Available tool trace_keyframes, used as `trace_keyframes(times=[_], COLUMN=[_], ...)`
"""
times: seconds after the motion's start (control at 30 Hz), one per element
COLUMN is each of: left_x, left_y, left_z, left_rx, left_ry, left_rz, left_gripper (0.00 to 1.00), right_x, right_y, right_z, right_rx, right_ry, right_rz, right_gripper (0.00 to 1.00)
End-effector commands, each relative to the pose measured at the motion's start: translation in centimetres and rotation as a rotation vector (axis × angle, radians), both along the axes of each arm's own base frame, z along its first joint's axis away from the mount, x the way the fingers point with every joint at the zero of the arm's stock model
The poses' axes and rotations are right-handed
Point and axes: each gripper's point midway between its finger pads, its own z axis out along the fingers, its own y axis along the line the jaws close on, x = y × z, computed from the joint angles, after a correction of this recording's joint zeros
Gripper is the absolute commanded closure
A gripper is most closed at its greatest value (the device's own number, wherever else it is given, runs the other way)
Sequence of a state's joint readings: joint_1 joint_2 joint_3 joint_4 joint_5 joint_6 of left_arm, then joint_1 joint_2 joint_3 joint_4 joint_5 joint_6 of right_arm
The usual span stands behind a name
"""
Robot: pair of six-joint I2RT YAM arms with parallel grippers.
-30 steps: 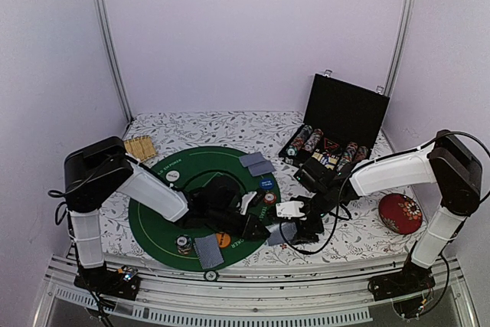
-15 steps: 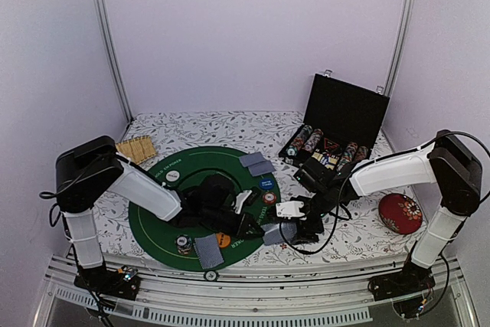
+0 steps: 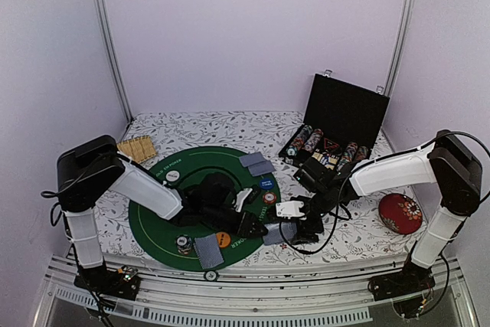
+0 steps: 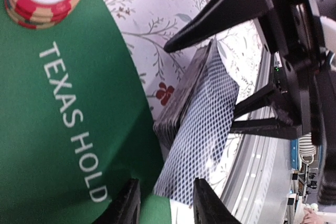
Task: Distribute texas hold em gaming equipment
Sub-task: Pick up the poker card from the face-down deck piles.
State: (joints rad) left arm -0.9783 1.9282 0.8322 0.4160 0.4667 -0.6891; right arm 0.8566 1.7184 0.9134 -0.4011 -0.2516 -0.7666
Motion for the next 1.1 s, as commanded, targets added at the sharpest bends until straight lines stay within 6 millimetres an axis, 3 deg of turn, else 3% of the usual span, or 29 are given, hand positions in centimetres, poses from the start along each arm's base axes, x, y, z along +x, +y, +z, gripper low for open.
trace_keyframes(times=[0.0, 0.23, 0.4, 0.73, 0.8, 0.93, 1.07], left_x=[1.0, 1.3, 0.6, -0.4, -0.3, 1.6, 3.9], left_y=[-0.5, -0.9, -1.0, 1.8, 3.0, 7.9, 13.6], left_z=[-1.0, -1.0, 1.0, 6.4, 6.8, 8.2, 11.9], left_rx=[-0.005, -0.024, -0.076, 0.013, 0.081, 0.294, 0.483], left_ry=[0.008, -0.005, -0.018, -0.148, -0.168, -0.213, -0.282], left_rz=[0.012, 0.011, -0.026, -0.1, -0.093, 0.043, 0.259], left_gripper=[0.62, 0.64, 1.0, 1.0, 1.0, 1.0, 1.0], right_x=[-0.5, -0.6, -0.5, -0.4, -0.2, 0.5, 1.5], right_y=[-1.3, -1.4, -1.5, -1.6, -1.6, -0.9, 0.1], right_z=[-1.3, -1.5, -1.6, -1.5, -1.2, 0.3, 2.6], right_rx=[-0.08, -0.087, -0.092, -0.101, -0.096, -0.056, 0.005], right_ry=[0.02, 0.027, 0.025, 0.019, 0.012, -0.028, -0.087], right_rz=[-0.005, -0.007, -0.011, -0.015, -0.019, -0.034, -0.04], right_gripper=[0.11, 0.11, 0.11, 0.09, 0.08, 0.02, 0.01])
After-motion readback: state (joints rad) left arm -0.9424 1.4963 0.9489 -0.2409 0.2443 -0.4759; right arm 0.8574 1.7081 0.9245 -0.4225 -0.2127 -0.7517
